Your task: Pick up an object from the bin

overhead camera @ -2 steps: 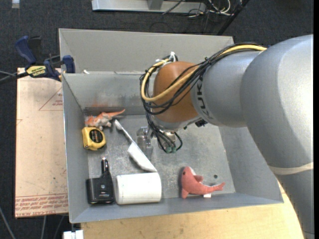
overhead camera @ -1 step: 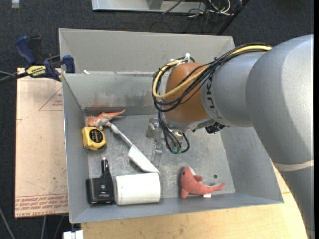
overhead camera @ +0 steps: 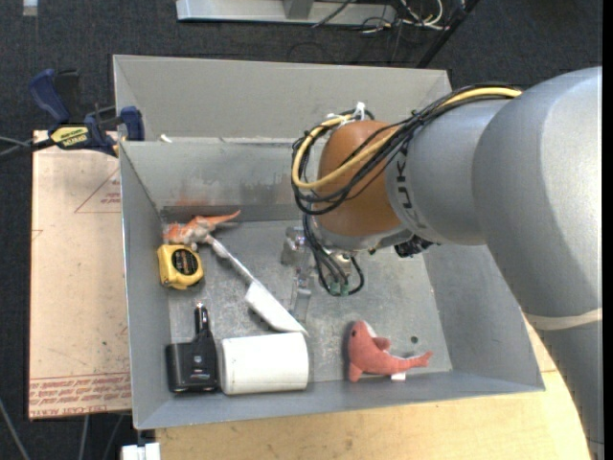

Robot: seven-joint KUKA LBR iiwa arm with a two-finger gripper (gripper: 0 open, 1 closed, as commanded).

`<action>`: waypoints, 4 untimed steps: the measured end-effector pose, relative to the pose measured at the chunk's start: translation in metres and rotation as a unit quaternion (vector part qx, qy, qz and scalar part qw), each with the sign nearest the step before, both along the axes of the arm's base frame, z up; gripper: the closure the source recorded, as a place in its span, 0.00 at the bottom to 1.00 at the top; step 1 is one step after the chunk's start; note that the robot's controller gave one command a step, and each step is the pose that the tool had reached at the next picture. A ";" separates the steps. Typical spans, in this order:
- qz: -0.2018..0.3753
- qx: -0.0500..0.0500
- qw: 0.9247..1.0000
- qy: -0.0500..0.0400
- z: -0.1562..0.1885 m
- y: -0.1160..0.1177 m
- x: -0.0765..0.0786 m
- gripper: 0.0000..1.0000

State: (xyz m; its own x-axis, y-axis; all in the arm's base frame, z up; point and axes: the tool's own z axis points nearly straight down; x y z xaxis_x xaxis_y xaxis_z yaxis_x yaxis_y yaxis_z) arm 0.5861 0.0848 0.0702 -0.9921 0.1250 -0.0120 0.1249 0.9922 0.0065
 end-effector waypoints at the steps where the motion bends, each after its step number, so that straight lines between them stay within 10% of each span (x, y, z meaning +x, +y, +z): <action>1: 0.029 0.001 1.000 0.000 0.001 -0.011 0.000 0.00; 2: 0.061 -0.002 0.998 0.000 0.021 -0.016 0.036 0.00; 3: -0.026 0.001 1.000 0.000 0.041 0.044 0.017 0.00; 4: 0.021 0.002 1.000 -0.002 0.027 0.070 0.007 0.00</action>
Offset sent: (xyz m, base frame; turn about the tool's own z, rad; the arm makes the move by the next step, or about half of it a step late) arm 0.0539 -0.0043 0.0329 -0.1001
